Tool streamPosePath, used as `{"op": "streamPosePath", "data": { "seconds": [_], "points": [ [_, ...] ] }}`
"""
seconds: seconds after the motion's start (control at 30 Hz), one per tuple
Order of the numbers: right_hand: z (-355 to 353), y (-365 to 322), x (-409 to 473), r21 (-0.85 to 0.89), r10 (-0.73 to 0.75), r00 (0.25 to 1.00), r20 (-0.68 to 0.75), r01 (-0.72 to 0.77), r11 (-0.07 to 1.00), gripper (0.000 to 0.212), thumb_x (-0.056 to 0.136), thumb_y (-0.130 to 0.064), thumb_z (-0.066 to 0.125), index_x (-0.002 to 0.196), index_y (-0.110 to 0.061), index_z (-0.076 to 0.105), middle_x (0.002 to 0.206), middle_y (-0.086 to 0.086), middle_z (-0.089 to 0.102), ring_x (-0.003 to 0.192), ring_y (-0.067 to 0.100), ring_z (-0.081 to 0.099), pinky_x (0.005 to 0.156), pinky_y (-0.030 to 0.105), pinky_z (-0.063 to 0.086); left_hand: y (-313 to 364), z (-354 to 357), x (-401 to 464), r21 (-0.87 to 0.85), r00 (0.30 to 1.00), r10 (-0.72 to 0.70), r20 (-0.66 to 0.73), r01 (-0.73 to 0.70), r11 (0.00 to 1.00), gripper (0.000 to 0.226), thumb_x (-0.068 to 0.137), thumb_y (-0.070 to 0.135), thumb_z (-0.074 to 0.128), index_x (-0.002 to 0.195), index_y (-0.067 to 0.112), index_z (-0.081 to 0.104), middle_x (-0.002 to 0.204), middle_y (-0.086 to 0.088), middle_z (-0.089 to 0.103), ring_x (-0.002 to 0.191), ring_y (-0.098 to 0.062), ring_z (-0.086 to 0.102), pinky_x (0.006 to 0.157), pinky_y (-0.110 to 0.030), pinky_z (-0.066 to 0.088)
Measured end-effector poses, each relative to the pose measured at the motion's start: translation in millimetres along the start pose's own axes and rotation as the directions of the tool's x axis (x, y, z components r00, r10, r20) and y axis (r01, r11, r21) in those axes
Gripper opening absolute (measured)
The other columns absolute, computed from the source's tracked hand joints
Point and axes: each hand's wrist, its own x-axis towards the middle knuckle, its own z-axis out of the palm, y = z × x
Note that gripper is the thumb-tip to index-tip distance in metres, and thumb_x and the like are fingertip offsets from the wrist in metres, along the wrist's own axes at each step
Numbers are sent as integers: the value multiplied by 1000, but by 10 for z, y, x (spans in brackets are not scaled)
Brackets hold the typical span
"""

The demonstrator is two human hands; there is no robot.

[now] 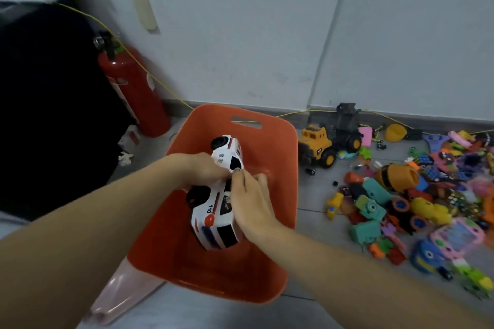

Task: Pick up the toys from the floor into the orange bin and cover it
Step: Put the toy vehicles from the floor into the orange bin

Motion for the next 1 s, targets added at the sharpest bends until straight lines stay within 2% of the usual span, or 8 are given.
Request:
{"op": "streamPosePath", "data": {
  "seconds": [0.17,0.3,0.33,0.47,0.53,0.67,0.87,1.0],
  "points": [
    [184,199,193,72,111,994,-8,-110,991,42,101,-44,27,97,-21,61,110,3,45,80,5,49,79,33,36,-188,-17,243,350,951,241,-194,-162,923,23,92,30,50,91,10,63,98,-9,65,86,-27,61,66,-30,46],
    [344,226,291,152,171,985,-5,-168,974,42,101,-43,31,105,-17,64,118,2,42,78,0,46,80,28,34,-230,-197,236,656,420,648,-635,-149,740,29,83,32,54,107,16,56,104,-9,58,95,-33,55,75,-43,46],
    [372,220,295,167,175,985,4,-173,971,42,101,-44,32,105,-17,64,120,2,41,80,0,48,80,28,34,-255,-282,262,622,408,590,-697,-67,780,39,83,39,54,113,15,52,111,-12,56,102,-36,53,80,-45,44],
    [441,194,331,104,183,975,127,-197,975,49,104,-45,26,127,-18,60,145,4,33,127,19,44,98,27,30,-448,-395,489,139,769,52,-637,48,989,53,96,50,39,122,5,50,126,-27,55,115,-46,53,96,-48,45],
    [491,164,388,57,182,966,183,-195,979,52,104,-43,25,132,-13,58,151,8,31,137,23,35,109,32,28,-506,-305,565,204,775,125,-620,5,979,48,100,43,31,113,5,58,118,-27,61,108,-46,57,92,-46,46],
    [515,200,504,8,167,961,222,-173,985,45,104,-38,32,105,-6,64,126,2,44,100,15,48,87,29,34,-529,-302,621,232,748,167,-642,-18,973,46,101,39,28,109,6,59,115,-25,63,106,-45,59,88,-45,46],
    [408,260,597,116,265,934,238,-298,947,35,98,-36,42,107,-14,68,128,1,54,103,16,55,69,24,38,-497,-252,641,247,751,164,-640,0,969,46,102,38,30,109,4,59,115,-25,63,106,-44,58,87,-44,45],
    [386,235,588,95,267,937,223,-294,951,34,99,-35,39,108,-14,65,124,8,60,103,18,58,75,30,44,-471,-237,632,237,770,145,-622,9,971,46,101,37,30,109,4,60,116,-25,63,107,-44,58,87,-43,44]
  ]
}}
